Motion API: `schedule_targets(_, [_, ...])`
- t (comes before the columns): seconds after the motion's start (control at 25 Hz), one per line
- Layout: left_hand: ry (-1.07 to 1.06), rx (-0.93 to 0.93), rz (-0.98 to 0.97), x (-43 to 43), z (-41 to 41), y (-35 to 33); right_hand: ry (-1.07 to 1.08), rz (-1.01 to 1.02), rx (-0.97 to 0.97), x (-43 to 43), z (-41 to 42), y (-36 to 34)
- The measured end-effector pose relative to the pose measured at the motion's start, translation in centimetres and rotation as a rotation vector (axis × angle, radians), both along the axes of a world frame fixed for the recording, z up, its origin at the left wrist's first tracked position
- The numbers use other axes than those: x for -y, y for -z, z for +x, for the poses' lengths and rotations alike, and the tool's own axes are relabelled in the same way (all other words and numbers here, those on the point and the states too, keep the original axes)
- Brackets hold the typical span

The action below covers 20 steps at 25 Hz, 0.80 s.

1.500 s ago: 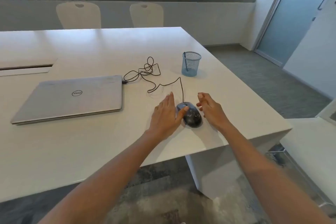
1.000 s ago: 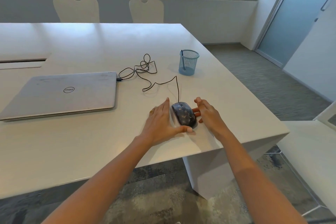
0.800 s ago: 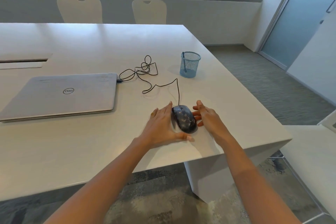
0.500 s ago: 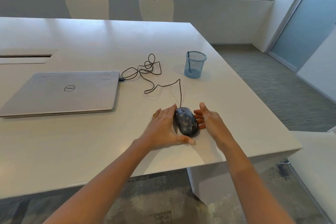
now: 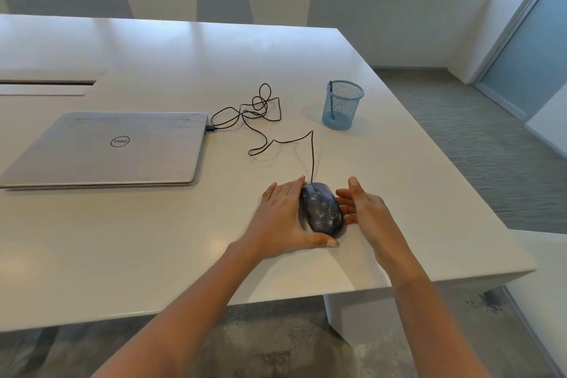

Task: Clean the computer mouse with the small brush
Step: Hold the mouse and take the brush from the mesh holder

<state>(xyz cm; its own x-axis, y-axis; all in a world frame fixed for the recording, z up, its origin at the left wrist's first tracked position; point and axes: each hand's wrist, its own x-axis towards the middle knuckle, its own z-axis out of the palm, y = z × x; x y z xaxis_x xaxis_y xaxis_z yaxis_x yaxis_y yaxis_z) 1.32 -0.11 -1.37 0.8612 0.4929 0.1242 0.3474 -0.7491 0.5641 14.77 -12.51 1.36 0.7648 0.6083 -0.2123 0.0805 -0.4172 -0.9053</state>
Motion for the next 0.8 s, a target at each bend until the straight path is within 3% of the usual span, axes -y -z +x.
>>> schedule_targets(0.6, [-0.057, 0.129, 0.000, 0.5, -0.3, -0.3, -0.031, 0.036, -0.060, -0.4, 0.9, -1.0])
schedule_targets(0.8, [-0.066, 0.143, -0.006, 0.8, -0.5, -0.4, 0.034, 0.139, 0.247, -3.2, 4.6, -4.2])
